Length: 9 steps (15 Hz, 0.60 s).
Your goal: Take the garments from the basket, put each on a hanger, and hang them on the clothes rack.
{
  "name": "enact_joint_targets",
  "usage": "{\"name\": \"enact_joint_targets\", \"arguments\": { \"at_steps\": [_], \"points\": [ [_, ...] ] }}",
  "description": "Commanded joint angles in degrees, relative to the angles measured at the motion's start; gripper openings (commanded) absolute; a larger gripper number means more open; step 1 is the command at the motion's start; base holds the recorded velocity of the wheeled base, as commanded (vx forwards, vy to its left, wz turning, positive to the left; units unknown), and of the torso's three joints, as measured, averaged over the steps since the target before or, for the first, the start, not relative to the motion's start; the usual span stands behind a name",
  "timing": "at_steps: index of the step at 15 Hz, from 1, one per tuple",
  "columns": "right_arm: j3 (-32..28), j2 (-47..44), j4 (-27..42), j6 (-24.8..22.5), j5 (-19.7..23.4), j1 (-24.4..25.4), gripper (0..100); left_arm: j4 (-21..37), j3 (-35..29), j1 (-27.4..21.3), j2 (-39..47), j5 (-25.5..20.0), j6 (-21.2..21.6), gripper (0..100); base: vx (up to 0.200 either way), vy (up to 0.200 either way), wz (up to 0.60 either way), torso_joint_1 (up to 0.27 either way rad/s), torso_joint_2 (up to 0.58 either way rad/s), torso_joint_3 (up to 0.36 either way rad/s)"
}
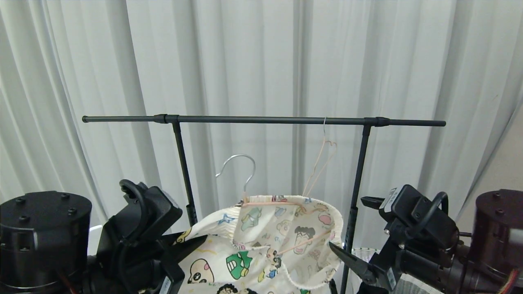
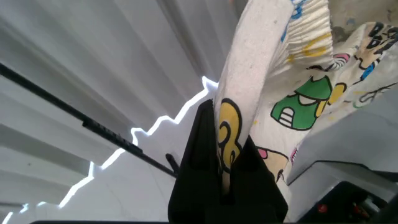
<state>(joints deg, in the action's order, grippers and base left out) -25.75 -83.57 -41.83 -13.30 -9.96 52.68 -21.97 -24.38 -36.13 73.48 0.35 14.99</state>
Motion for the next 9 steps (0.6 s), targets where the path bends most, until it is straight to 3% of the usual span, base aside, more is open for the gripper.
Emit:
{"name": "enact_joint_targets", "arguments": {
  "at_steps": [1, 9],
  "points": [
    [-2.2, 0.51, 1.13, -1.73, 2.75, 0.41, 100, -1.15, 2.14, -2.63, 0.34, 0.0, 0.21, 0, 0.0, 0.0, 0.0, 0.0, 0.0, 0.0],
    [-14.6, 0.77, 26.97, -9.64, 18.92, 0.85, 100, -2.38, 4.17, -12.73, -0.8, -0.18, 0.56, 0, 0.0, 0.0, 0.0, 0.0, 0.0, 0.0]
  ]
}}
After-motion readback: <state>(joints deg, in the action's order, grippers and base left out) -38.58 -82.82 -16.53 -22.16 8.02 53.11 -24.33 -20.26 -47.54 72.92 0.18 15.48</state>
